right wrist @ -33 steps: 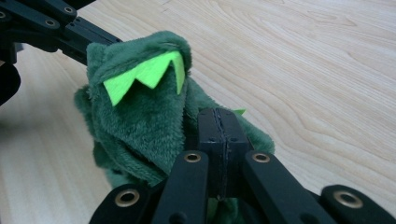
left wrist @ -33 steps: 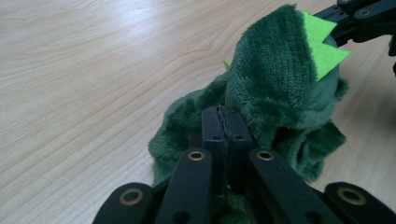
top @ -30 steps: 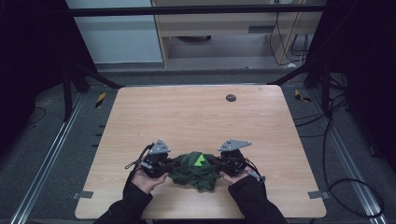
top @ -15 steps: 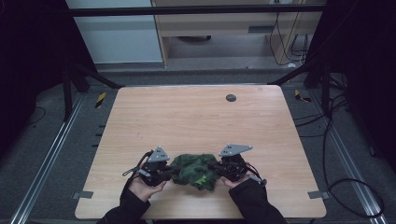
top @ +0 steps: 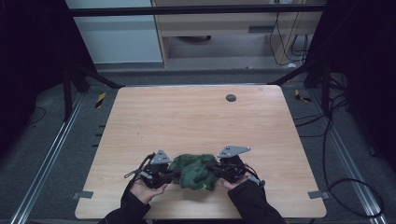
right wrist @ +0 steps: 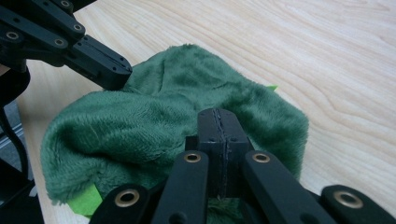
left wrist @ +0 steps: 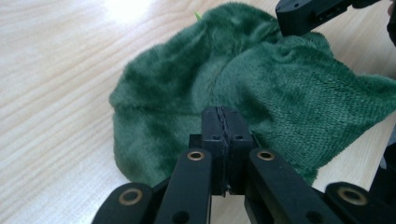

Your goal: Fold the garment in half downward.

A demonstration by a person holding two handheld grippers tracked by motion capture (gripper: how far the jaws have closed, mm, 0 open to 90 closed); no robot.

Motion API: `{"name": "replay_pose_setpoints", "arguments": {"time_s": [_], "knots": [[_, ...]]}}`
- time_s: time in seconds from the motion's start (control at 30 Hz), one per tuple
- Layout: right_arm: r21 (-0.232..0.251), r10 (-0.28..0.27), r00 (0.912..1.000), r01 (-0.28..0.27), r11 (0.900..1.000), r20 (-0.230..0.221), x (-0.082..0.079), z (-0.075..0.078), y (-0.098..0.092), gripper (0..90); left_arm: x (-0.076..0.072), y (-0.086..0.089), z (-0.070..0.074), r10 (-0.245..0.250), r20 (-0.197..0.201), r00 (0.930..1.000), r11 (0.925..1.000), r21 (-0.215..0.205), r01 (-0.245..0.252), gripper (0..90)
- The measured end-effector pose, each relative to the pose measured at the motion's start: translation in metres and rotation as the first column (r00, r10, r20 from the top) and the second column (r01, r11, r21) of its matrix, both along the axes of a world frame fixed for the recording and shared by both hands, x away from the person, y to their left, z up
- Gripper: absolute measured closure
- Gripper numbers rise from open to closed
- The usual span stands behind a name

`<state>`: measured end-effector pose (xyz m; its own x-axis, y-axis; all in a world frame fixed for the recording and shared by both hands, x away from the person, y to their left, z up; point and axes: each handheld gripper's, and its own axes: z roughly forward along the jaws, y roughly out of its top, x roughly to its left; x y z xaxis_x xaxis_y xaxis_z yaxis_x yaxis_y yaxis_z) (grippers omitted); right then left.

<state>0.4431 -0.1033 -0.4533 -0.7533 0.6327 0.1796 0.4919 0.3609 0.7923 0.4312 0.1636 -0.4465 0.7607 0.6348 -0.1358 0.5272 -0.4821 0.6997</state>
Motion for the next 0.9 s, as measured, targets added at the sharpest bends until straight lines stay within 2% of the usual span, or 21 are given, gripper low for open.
{"name": "replay_pose_setpoints", "arguments": {"time_s": [0.47,0.73,0.9], "knots": [[-0.018,0.004,0.9995,-0.005,1.0,-0.03,-0.011,-0.012,-0.004,90.0,-0.007,-0.002,-0.015,-0.003,-0.035,0.9994,0.9992,0.039,0.004,89.3],[-0.048,-0.004,0.9992,0.002,0.999,-0.04,-0.011,-0.022,-0.004,90.0,-0.006,-0.005,-0.022,-0.003,-0.033,0.9995,0.9976,0.069,0.005,89.5],[-0.059,0.0,0.9992,-0.002,0.998,-0.041,-0.011,-0.026,-0.001,90.0,-0.006,-0.006,-0.024,-0.003,-0.037,0.9993,0.9975,0.071,0.006,89.5]]}}
